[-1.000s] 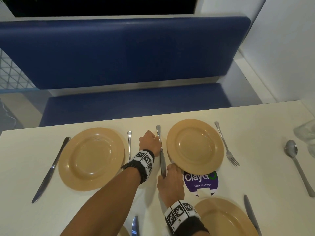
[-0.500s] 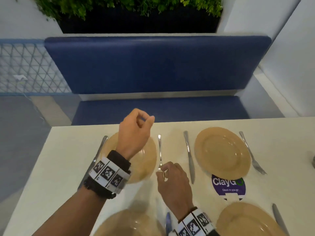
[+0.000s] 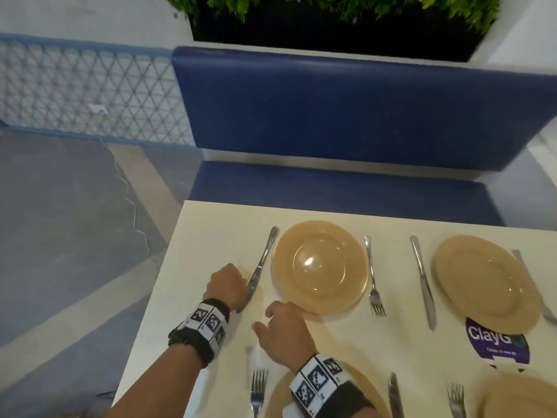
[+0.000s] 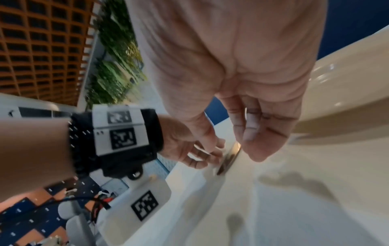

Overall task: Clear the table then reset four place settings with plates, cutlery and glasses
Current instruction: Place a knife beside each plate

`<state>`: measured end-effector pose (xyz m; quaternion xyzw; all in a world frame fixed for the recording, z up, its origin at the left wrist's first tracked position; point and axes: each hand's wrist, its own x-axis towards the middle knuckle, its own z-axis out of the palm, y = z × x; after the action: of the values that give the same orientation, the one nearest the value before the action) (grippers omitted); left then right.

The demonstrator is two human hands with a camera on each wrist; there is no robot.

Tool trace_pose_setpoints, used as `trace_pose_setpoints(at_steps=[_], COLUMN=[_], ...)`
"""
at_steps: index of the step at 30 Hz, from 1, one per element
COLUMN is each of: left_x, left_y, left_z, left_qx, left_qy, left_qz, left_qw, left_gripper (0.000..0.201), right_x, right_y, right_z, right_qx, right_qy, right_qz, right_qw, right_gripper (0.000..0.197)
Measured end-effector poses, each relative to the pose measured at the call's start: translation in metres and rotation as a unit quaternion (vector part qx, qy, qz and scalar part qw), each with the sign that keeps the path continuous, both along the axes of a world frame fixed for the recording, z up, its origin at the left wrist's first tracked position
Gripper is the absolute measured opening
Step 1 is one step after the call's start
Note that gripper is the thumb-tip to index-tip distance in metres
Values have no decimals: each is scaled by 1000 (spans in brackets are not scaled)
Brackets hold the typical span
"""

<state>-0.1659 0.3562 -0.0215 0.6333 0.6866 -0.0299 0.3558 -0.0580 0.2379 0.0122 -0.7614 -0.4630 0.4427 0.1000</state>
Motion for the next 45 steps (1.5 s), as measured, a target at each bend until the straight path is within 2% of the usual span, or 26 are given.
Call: trace_pose_setpoints(at_steps=[5, 10, 13, 17, 21, 23, 29, 34, 45], left_x=[-5, -12, -7, 13, 36, 46, 56, 55, 54], left_y=[2, 13, 30, 60, 77, 81, 85, 86, 84], left_z=[-10, -16, -17, -17, -13, -14, -23, -27, -32], left_qx=[-18, -73, -52, -5, 25, 28, 56, 65, 74], left_qy=[-32, -81, -97, -136, -117, -95, -54, -64, -72], left_qz=[-35, -26, -19, 23, 16, -4, -29, -18, -9], left_qw=[999, 994, 994, 990, 993, 995, 997, 996, 995], left_gripper=[20, 19, 12, 26, 50, 54, 49, 38, 39], right_x=[-22, -36, -38, -38, -41, -42, -43, -47, -48], right_y=[18, 31, 36, 35, 32, 33, 34, 34, 36], right_z=[-20, -31, -35, -37, -38, -40, -44, -46, -43], right_qx=[2, 39, 46, 40, 42, 41, 34, 34, 34], right_qy=[-34, -46, -59, -97, -107, -109, -118, -117, -117], right_qz=[-21, -95, -138, -136, -150, -152, -150, -143, -135], right_qw=[999, 994, 988, 985, 982, 981, 981, 982, 983], right_gripper=[33, 37, 35, 35, 34, 34, 32, 34, 44])
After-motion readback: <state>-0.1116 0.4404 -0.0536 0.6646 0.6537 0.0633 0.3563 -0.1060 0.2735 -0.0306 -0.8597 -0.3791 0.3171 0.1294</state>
